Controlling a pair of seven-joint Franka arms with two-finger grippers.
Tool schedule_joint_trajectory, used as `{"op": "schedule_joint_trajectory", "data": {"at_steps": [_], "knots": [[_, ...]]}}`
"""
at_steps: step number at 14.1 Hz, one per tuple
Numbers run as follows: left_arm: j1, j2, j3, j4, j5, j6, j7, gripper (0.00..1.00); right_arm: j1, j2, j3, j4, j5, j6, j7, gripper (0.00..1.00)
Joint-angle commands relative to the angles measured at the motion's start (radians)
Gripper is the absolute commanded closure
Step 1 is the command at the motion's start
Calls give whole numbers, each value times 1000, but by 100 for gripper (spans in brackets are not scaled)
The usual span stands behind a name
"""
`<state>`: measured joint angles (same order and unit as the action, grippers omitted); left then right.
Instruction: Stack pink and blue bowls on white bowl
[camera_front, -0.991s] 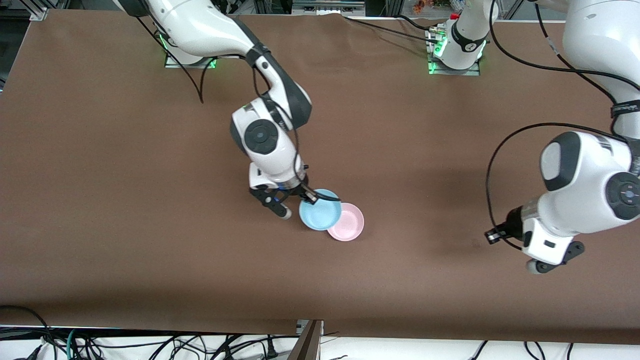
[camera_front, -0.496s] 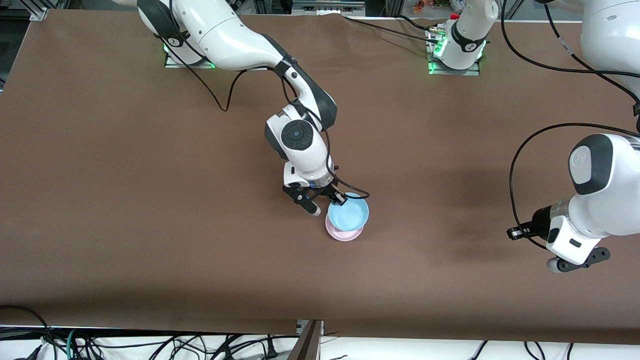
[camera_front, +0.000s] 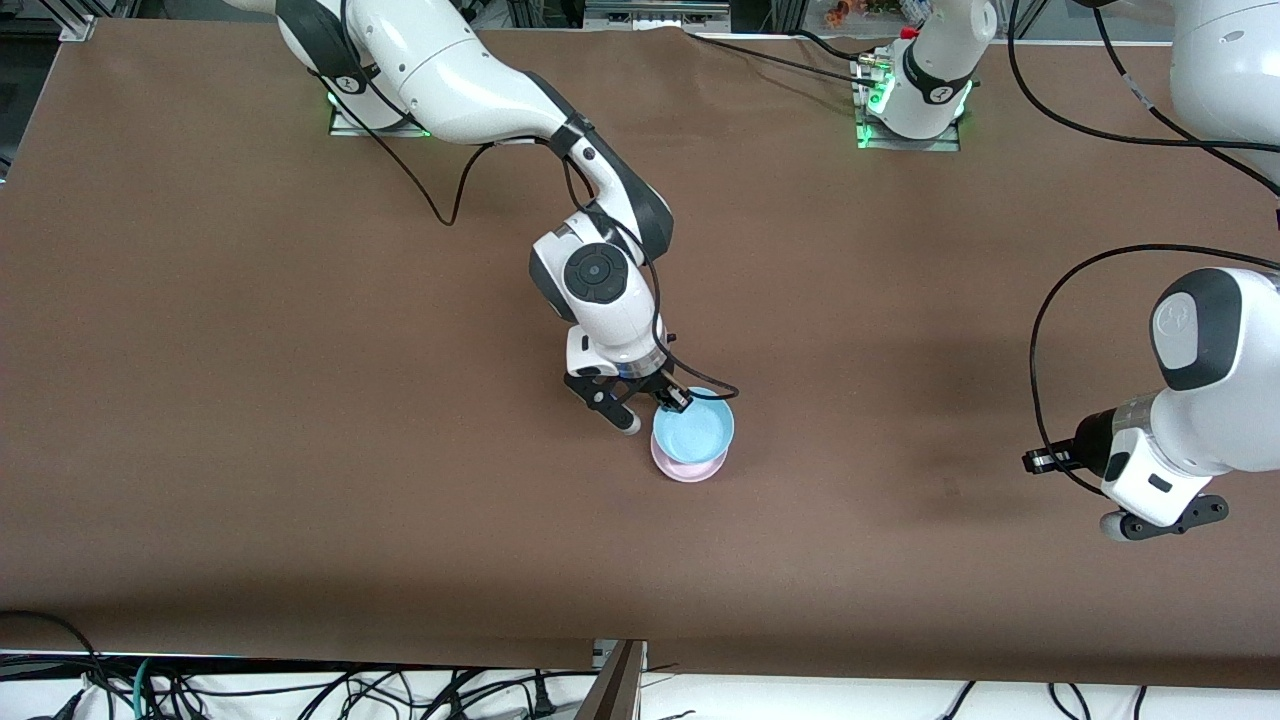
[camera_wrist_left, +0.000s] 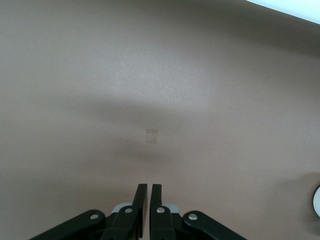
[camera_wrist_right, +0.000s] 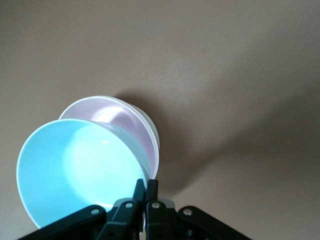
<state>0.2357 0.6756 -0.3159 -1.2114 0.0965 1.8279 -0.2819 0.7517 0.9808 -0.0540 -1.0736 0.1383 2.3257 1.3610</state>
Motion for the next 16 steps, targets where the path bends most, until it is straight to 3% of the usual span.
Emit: {"op": "schedule_joint_trajectory", "data": {"at_steps": [1, 6, 8, 16], "knots": [[8, -30, 3, -40, -1, 2, 32, 92, 5, 22, -6, 27, -16, -16, -5, 100], [23, -36, 0, -50, 62, 7, 71, 91, 0, 24, -7, 29, -16, -16, -17, 100], [43, -73, 0, -97, 61, 7, 142, 90, -8, 22, -7, 32, -16, -16, -20, 100], [53, -181, -5, -238, 60, 36, 135, 86, -11, 32, -7, 38, -13, 18, -33, 100]]}}
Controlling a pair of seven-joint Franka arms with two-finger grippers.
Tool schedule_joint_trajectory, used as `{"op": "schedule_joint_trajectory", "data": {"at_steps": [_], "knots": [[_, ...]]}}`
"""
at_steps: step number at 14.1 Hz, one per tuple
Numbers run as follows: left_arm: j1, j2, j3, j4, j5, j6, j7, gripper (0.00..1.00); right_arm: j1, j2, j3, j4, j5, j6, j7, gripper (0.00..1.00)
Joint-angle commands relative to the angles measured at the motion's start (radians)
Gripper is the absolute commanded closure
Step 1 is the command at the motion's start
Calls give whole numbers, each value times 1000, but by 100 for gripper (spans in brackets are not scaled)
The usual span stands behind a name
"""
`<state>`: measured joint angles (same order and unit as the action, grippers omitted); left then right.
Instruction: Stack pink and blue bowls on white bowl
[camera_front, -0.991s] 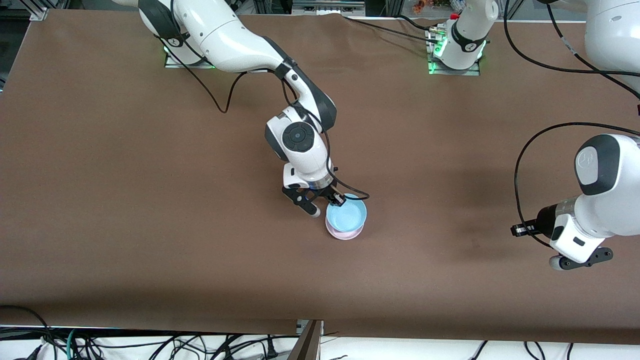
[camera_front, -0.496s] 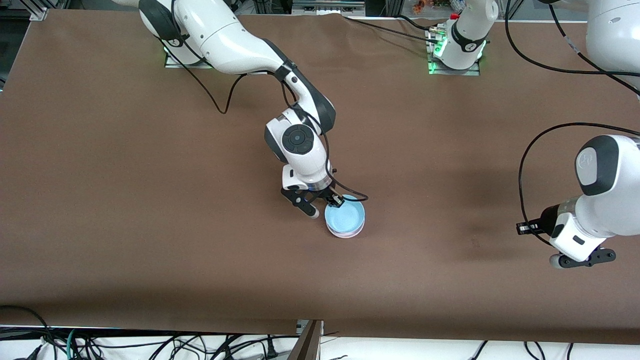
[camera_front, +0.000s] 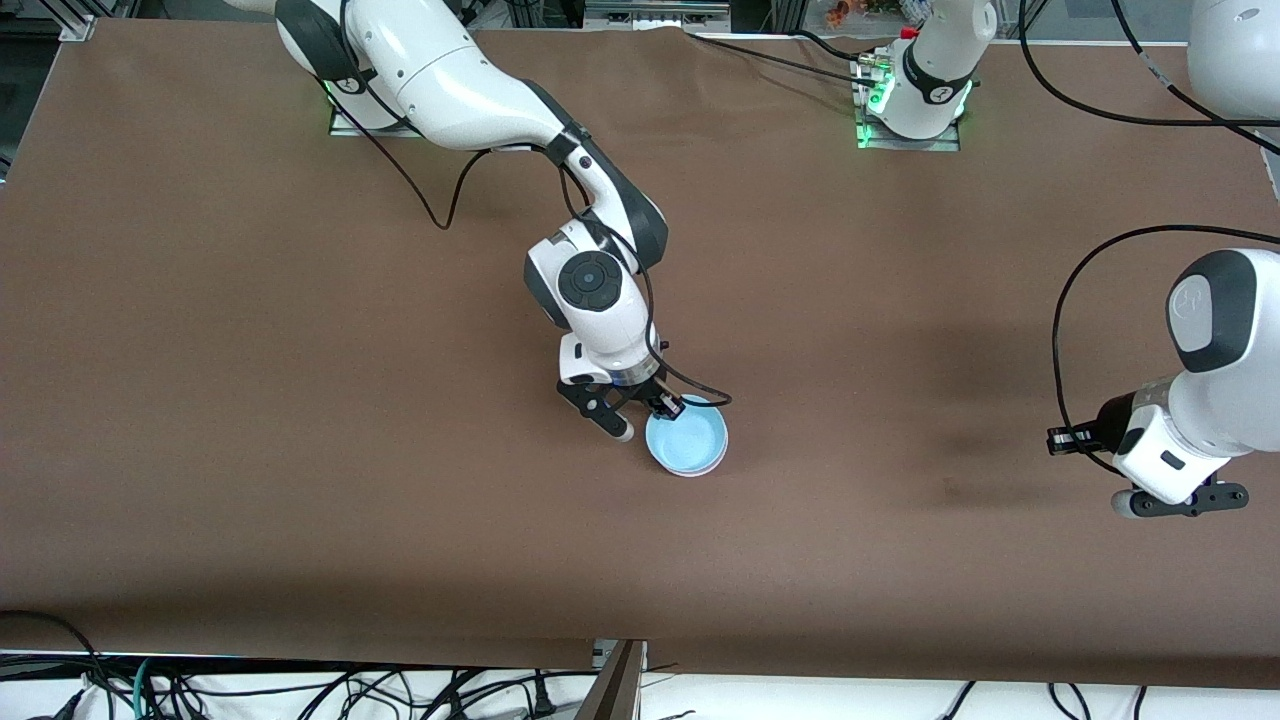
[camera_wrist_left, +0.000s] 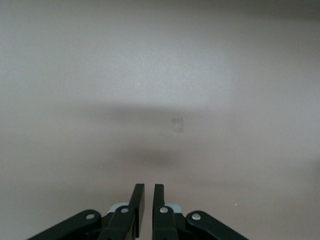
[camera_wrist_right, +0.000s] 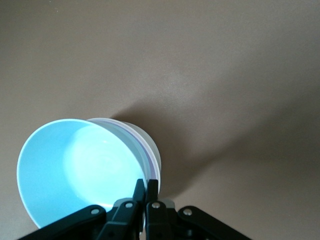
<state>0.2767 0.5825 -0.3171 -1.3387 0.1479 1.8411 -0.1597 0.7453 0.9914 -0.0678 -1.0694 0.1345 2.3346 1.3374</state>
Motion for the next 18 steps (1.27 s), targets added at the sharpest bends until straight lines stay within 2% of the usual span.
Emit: {"op": "schedule_joint_trajectory", "data": {"at_steps": [1, 5, 6, 7, 8, 9, 10, 11, 12, 14, 15, 18], "knots": [[12, -113, -3, -140, 9, 23, 12, 85, -4, 26, 6, 34, -9, 17, -7, 100], [24, -213, -5, -267, 6, 21, 8, 82, 6, 42, 9, 34, -9, 40, -3, 100], [24, -233, -5, -292, 1, 15, 3, 77, 8, 46, 9, 34, -9, 45, -3, 100], [24, -249, -5, -315, -2, 14, -9, 76, 6, 46, 9, 34, -9, 45, -4, 100], [24, -263, -5, -327, -2, 10, -29, 71, 3, 44, 9, 34, -6, 43, -6, 91], [22, -271, -7, -333, -2, 1, -43, 68, -3, 43, 13, 34, -4, 40, -7, 76], [22, -271, -7, -332, -4, -11, -47, 65, -3, 41, 13, 34, -3, 37, -9, 52], [22, -273, -7, -332, -4, -14, -49, 64, -4, 39, 13, 34, 0, 34, -9, 42], [22, -273, -7, -329, -4, -20, -50, 54, -6, 38, 11, 34, 4, 31, -9, 34], [21, -268, -7, -326, -5, -19, -44, 18, -17, 24, 11, 37, 5, 5, -9, 19], [21, -265, -7, -321, -5, -16, -44, 15, -21, 17, 11, 51, 5, -21, -9, 0], [19, -259, -7, -317, -5, -3, -40, 5, -60, -54, 8, 78, 2, -136, -58, 0]]}}
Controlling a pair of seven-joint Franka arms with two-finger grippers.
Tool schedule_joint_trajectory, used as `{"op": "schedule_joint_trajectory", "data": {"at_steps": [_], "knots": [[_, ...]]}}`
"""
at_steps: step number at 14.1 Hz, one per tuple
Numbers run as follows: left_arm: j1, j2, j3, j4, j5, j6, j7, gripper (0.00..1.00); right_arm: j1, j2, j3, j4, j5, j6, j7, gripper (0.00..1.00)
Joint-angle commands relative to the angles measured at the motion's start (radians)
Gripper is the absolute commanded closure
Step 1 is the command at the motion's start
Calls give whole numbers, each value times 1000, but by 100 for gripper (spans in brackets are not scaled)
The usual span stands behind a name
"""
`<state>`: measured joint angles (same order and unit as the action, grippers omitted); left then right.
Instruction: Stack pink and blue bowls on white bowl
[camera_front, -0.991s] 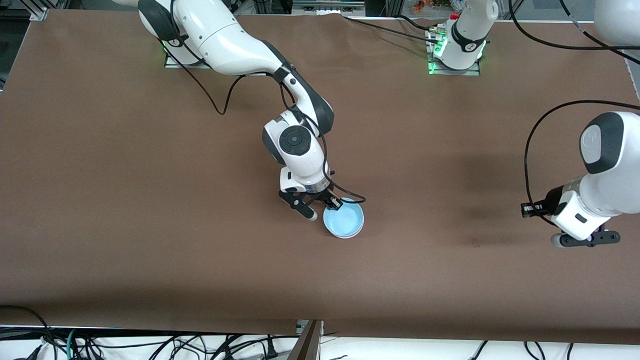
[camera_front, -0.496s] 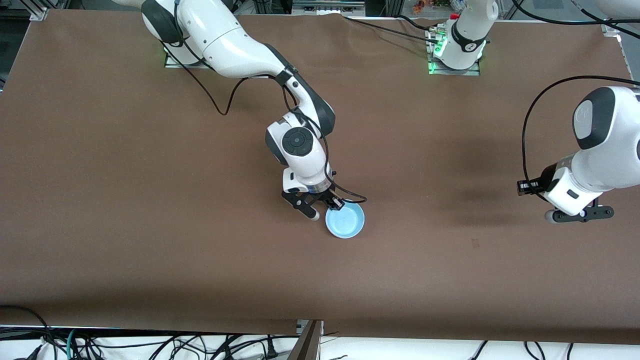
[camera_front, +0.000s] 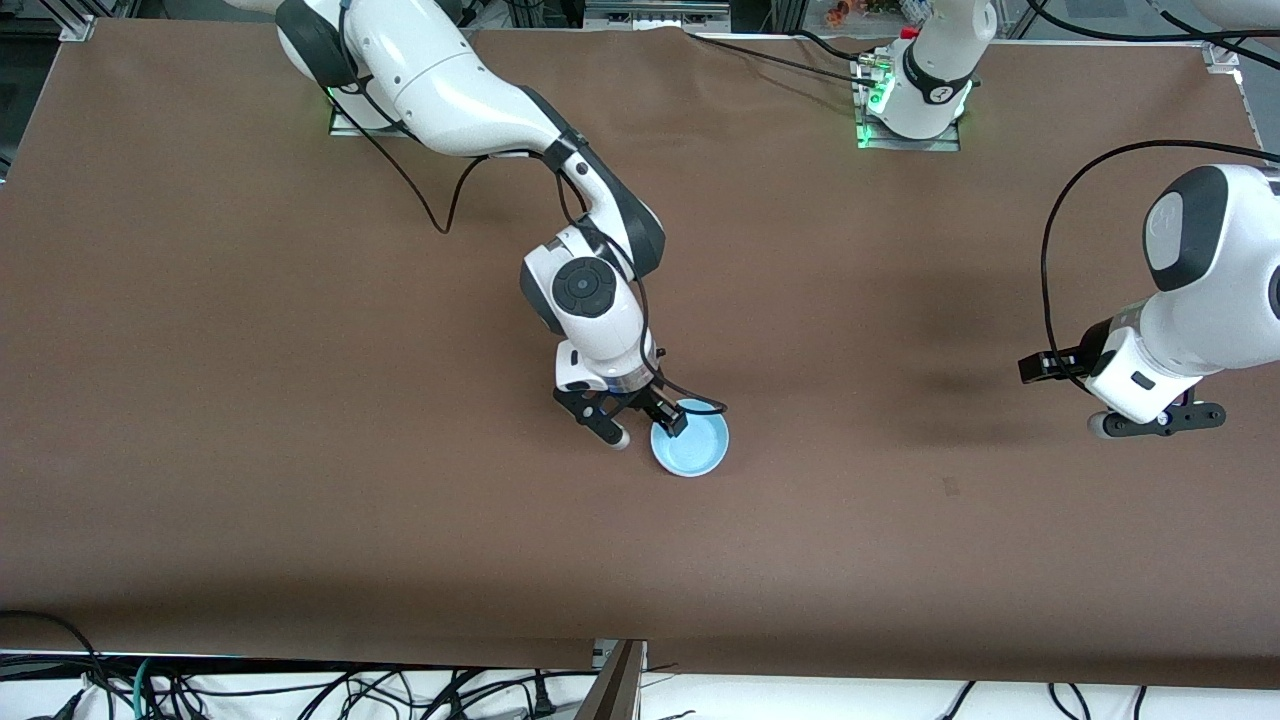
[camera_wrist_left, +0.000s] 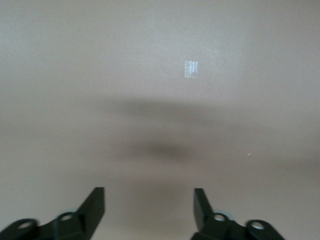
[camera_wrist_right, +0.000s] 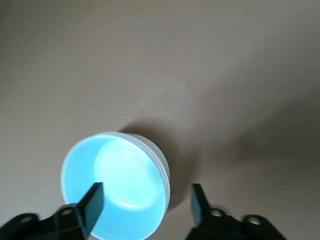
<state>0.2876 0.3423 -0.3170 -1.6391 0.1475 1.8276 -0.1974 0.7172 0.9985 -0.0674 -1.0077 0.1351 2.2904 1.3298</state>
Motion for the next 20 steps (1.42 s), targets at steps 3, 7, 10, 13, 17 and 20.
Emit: {"op": "schedule_joint_trajectory", "data": {"at_steps": [3, 7, 10, 13, 17, 20], "knots": [[5, 0, -7, 1, -5, 47, 0, 0, -117, -191, 6, 5, 11, -256, -269, 0], [-8, 70, -7, 85, -2, 48, 0, 0, -238, -371, -2, -29, 69, -584, -485, 0], [-15, 116, -7, 146, 0, 48, 0, 0, -372, -500, 0, -84, 115, -779, -744, 0], [-19, 142, -7, 194, 3, 48, 0, 0, -440, -781, 4, -422, -7, -760, -991, 0], [-27, 147, -5, 209, 4, 47, -2, 0, -485, -998, 33, -680, -134, -677, -1122, 0], [-36, 149, -5, 209, 6, 47, -2, 0, -524, -991, 64, -649, -127, -681, -1120, 0]]}}
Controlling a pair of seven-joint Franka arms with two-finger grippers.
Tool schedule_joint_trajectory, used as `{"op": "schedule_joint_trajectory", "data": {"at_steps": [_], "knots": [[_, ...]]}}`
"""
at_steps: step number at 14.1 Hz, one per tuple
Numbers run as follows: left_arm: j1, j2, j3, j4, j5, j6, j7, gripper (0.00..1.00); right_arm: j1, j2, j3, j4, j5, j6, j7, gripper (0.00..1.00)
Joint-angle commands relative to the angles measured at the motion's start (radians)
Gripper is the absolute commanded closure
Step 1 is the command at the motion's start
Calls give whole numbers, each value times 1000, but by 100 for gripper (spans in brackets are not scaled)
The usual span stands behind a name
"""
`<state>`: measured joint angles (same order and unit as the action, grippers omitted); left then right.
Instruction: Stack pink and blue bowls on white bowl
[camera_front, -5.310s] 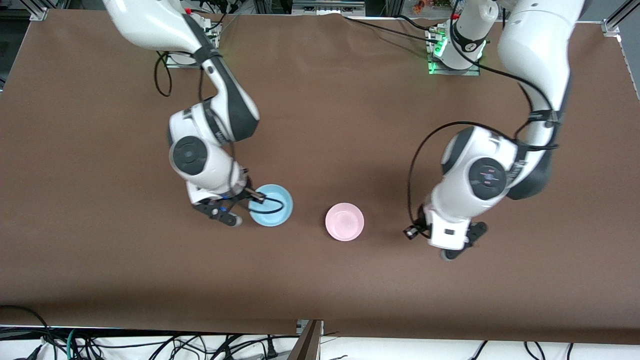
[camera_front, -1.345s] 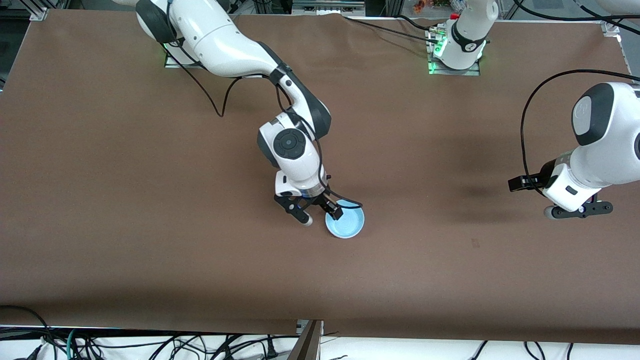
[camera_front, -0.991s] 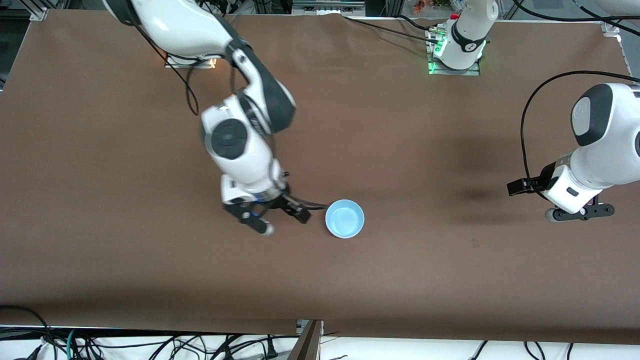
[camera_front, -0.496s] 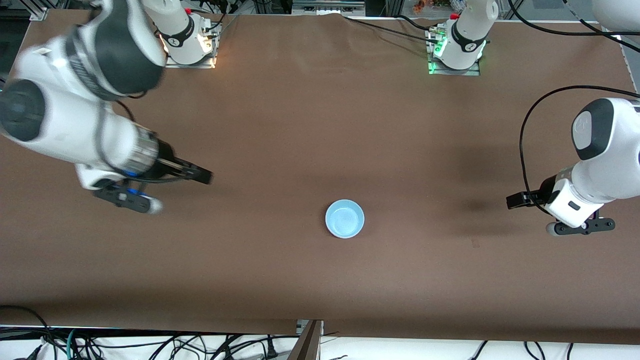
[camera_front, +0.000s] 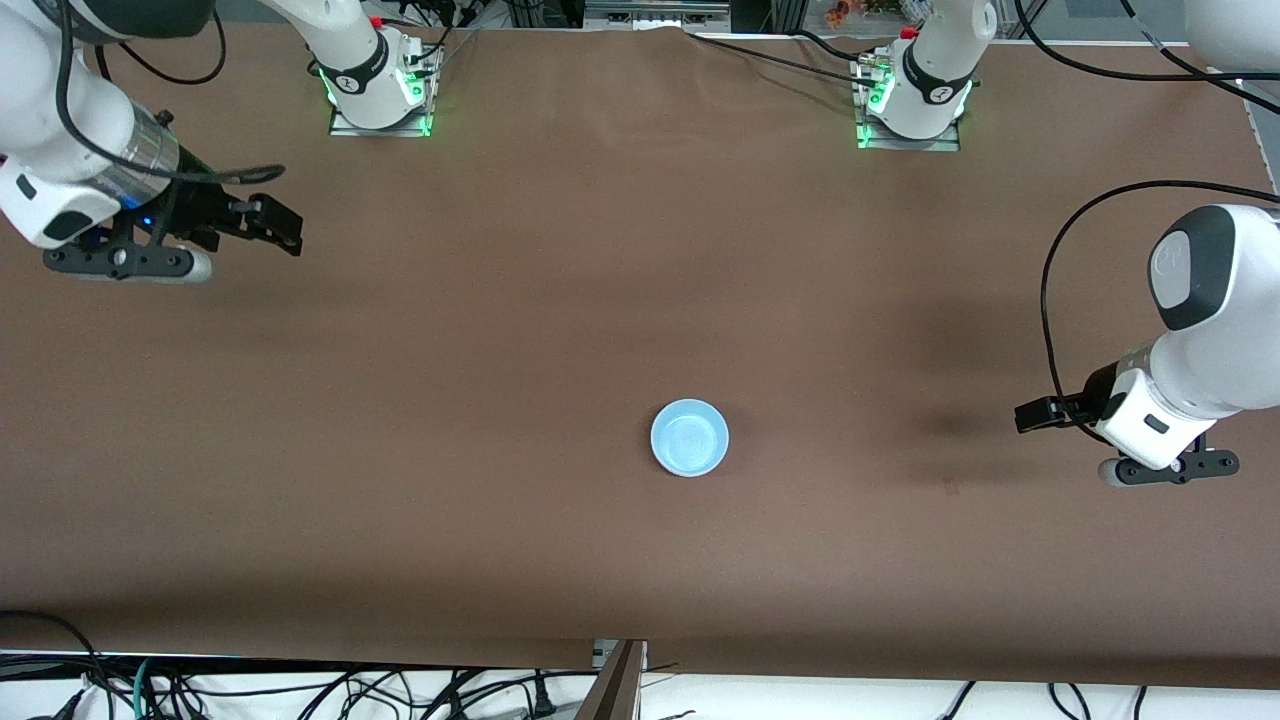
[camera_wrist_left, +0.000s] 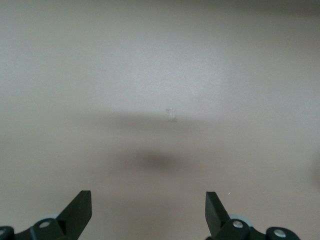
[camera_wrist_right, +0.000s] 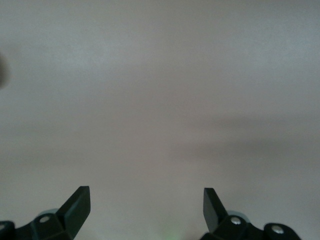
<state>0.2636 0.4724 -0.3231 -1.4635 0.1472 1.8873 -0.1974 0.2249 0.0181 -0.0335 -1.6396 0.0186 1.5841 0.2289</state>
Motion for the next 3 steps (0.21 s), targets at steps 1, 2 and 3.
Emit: {"op": "schedule_joint_trajectory", "data": {"at_steps": [1, 2, 3], "knots": [[-12, 22, 1, 34, 6, -13, -2, 0, -33, -9, 30, -11, -11, 27, -23, 0], [-12, 25, 1, 34, 6, -13, -2, 0, -33, -7, 29, -6, -9, 27, -32, 0], [-12, 25, 1, 34, 5, -13, -2, 0, -33, -7, 29, -6, -9, 27, -37, 0]]}}
